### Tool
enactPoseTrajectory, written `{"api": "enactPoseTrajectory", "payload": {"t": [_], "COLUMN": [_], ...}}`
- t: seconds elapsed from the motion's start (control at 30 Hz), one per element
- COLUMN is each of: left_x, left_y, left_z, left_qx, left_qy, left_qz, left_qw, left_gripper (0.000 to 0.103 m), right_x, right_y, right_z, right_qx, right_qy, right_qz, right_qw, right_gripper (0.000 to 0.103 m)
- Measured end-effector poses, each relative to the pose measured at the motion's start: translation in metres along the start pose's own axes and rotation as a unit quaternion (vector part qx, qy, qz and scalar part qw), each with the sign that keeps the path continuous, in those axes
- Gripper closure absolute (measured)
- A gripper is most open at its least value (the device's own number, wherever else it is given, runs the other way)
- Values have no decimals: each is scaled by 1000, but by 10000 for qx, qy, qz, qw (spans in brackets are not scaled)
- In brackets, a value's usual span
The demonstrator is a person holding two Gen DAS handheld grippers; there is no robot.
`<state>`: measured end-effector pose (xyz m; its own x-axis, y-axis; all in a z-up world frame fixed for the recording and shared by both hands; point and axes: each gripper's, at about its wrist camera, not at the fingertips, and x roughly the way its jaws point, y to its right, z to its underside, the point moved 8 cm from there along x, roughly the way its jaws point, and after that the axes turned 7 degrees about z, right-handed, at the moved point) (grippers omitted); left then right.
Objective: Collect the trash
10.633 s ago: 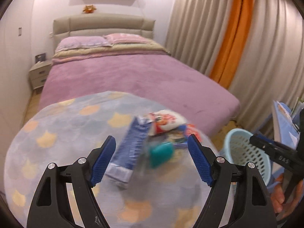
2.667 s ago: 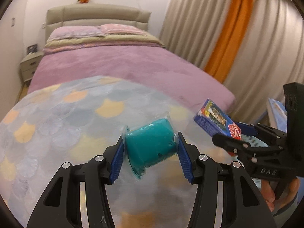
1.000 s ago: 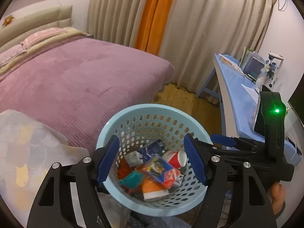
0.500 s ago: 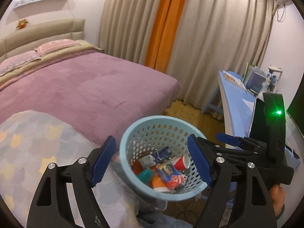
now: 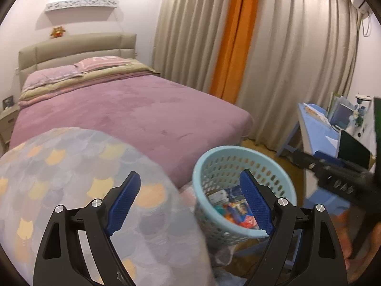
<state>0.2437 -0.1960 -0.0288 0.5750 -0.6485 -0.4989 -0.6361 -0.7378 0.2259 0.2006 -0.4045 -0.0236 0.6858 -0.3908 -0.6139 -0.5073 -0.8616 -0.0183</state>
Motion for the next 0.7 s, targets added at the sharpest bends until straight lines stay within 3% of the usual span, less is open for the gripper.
{"api": "enactPoseTrajectory", "payload": {"t": [0.3,0.7], "left_x": [9,8], "left_y": [-37,-49], "left_z": [28,37], "left_qx": [-25,91], "left_qy": [167,279], "left_qz": [-488,-853], "left_qw": [9987,9959], "left_gripper": [20,13], "right_x": [-2,9], "right_y": [-9,-10], "right_z": [8,19], "right_qx": [21,108], "right_qy": [225,184], "right_qz": [229,394], "right_qw": [9995,9990], "right_gripper": [34,34]}}
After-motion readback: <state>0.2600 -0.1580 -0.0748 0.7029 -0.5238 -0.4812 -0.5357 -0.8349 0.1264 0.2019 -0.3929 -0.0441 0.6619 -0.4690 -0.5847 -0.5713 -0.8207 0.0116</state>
